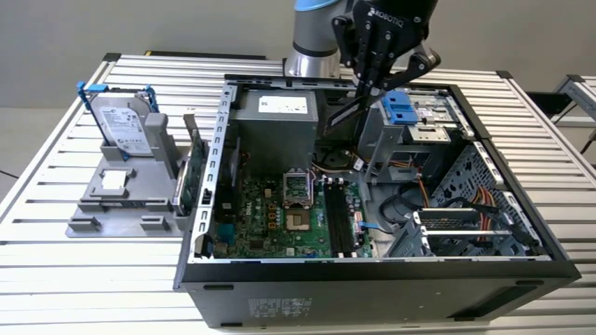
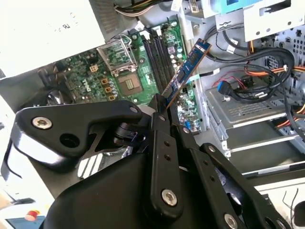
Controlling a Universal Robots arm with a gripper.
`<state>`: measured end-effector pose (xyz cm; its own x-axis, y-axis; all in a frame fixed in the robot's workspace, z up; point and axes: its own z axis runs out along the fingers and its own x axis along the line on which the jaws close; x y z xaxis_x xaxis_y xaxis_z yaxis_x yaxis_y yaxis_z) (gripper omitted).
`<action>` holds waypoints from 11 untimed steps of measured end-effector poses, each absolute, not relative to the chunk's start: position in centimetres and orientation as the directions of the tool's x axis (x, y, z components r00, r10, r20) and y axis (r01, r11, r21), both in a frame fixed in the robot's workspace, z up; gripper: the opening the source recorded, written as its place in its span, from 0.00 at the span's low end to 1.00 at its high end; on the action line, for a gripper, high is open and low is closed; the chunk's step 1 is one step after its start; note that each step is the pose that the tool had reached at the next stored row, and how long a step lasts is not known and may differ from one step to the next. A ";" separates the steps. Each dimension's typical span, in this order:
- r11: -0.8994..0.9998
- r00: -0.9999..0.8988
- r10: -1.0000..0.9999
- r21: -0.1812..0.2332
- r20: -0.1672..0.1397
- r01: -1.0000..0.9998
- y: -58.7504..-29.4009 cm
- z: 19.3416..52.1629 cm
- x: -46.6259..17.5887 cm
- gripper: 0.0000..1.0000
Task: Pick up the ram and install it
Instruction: 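Insert the ram into the slot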
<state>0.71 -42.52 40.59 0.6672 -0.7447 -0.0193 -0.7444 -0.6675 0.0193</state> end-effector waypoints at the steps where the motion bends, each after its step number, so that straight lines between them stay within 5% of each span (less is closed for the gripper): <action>1: -0.673 0.673 -0.740 0.019 -0.019 -0.740 -42.5 40.6 0.7 0.00; 11: -0.721 0.721 -0.693 0.019 -0.019 -0.693 -42.5 40.6 0.7 0.00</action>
<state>0.71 -42.52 40.59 0.7205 -0.6932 -0.0194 -0.6929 -0.7208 0.0193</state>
